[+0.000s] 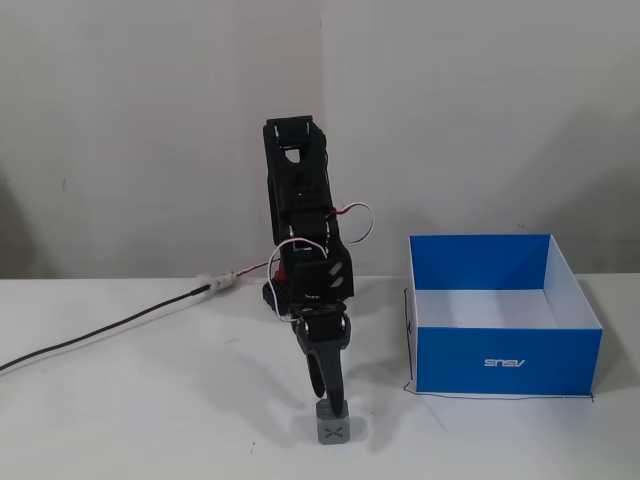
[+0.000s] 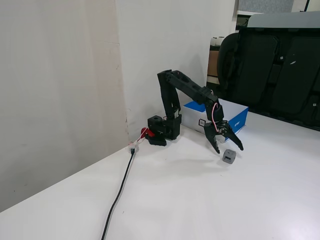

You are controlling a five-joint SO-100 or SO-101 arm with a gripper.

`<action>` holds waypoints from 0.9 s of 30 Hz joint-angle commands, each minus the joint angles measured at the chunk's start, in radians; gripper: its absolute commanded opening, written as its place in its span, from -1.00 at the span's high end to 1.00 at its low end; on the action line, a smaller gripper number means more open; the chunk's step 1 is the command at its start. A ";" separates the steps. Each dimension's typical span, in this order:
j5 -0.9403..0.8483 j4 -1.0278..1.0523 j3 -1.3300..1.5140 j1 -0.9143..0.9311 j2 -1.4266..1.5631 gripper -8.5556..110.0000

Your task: Pick the gray block and keep it in the box.

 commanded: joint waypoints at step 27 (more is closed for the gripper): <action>0.017 0.327 -0.342 -0.015 0.249 0.85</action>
